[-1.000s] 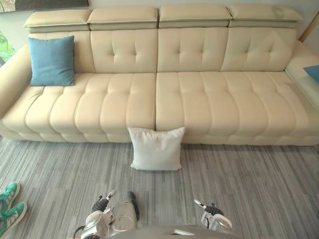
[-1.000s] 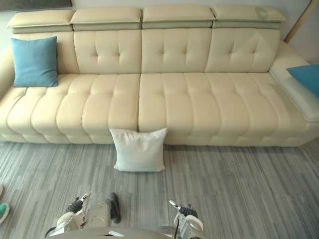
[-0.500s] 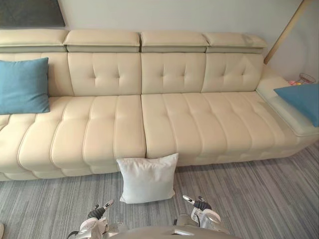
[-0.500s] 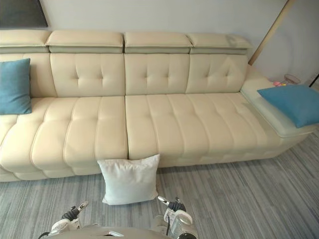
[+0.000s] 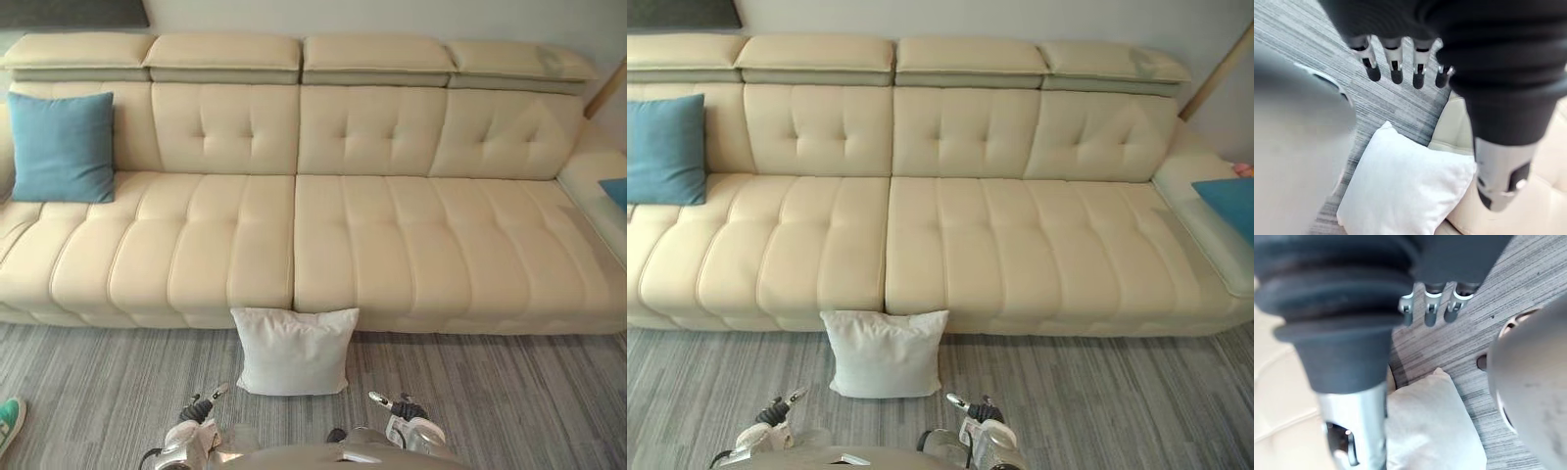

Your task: Pick up cushions and gather them together orderly.

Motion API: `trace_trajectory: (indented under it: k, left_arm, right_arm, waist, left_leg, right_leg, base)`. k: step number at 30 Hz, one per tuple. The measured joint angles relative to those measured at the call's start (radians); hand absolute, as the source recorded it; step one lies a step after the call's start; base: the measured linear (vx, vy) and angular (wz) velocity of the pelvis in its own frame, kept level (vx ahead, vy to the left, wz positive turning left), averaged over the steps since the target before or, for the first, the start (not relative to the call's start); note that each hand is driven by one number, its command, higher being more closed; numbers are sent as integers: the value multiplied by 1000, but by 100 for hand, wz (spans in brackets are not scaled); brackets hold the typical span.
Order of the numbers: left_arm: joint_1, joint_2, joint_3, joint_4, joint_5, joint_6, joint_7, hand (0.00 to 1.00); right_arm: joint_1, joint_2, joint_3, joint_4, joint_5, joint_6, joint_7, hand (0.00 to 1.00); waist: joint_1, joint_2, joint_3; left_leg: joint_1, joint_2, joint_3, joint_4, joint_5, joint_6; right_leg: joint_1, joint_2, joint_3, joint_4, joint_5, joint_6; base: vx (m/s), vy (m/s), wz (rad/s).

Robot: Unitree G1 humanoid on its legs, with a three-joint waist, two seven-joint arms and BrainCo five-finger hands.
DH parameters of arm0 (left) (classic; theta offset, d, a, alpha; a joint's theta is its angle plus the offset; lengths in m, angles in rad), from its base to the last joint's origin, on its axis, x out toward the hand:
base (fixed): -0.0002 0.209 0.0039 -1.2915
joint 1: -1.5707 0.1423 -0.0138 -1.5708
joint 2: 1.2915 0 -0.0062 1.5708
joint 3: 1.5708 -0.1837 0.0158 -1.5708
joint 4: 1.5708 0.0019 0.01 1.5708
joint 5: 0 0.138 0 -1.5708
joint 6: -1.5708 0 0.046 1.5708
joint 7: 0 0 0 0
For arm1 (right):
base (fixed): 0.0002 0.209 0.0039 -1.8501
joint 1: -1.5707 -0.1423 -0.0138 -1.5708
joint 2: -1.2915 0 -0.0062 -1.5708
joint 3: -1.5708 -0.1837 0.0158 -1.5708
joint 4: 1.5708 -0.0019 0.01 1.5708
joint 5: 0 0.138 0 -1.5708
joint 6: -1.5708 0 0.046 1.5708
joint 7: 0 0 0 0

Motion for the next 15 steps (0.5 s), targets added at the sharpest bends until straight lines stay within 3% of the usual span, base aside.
trace_trajectory:
  k: [3, 9, 15]
  left_arm:
    - [0, 0, 0, 2, 1, 0, 2, 0]
    - [-2, 2, -4, 24, 12, 0, 7, 0]
    - [-2, 3, -15, 29, 20, 0, 9, 0]
  right_arm:
    - [0, 2, 1, 0, 0, 0, 0, 0]
    - [1, -1, 18, -1, 0, 1, 0, 0]
    - [1, -16, 88, -27, -5, 2, -1, 0]
  waist:
    - [4, -1, -5]
    - [4, 2, -7]
    - [2, 8, -12]
  left_leg:
    - [15, 2, 22, -46, -19, 25]
    - [87, -16, 95, -188, -14, 26]
    - [77, -35, 123, -205, -1, 38]
  right_leg:
    - [-14, 16, 12, -28, 24, 5]
    - [-33, 33, 84, -88, 92, 5]
    - [-43, 27, 117, -137, 138, 12]
  base:
    - [-25, 71, -11]
    - [-72, 35, -39]
    - [-97, 23, -16]
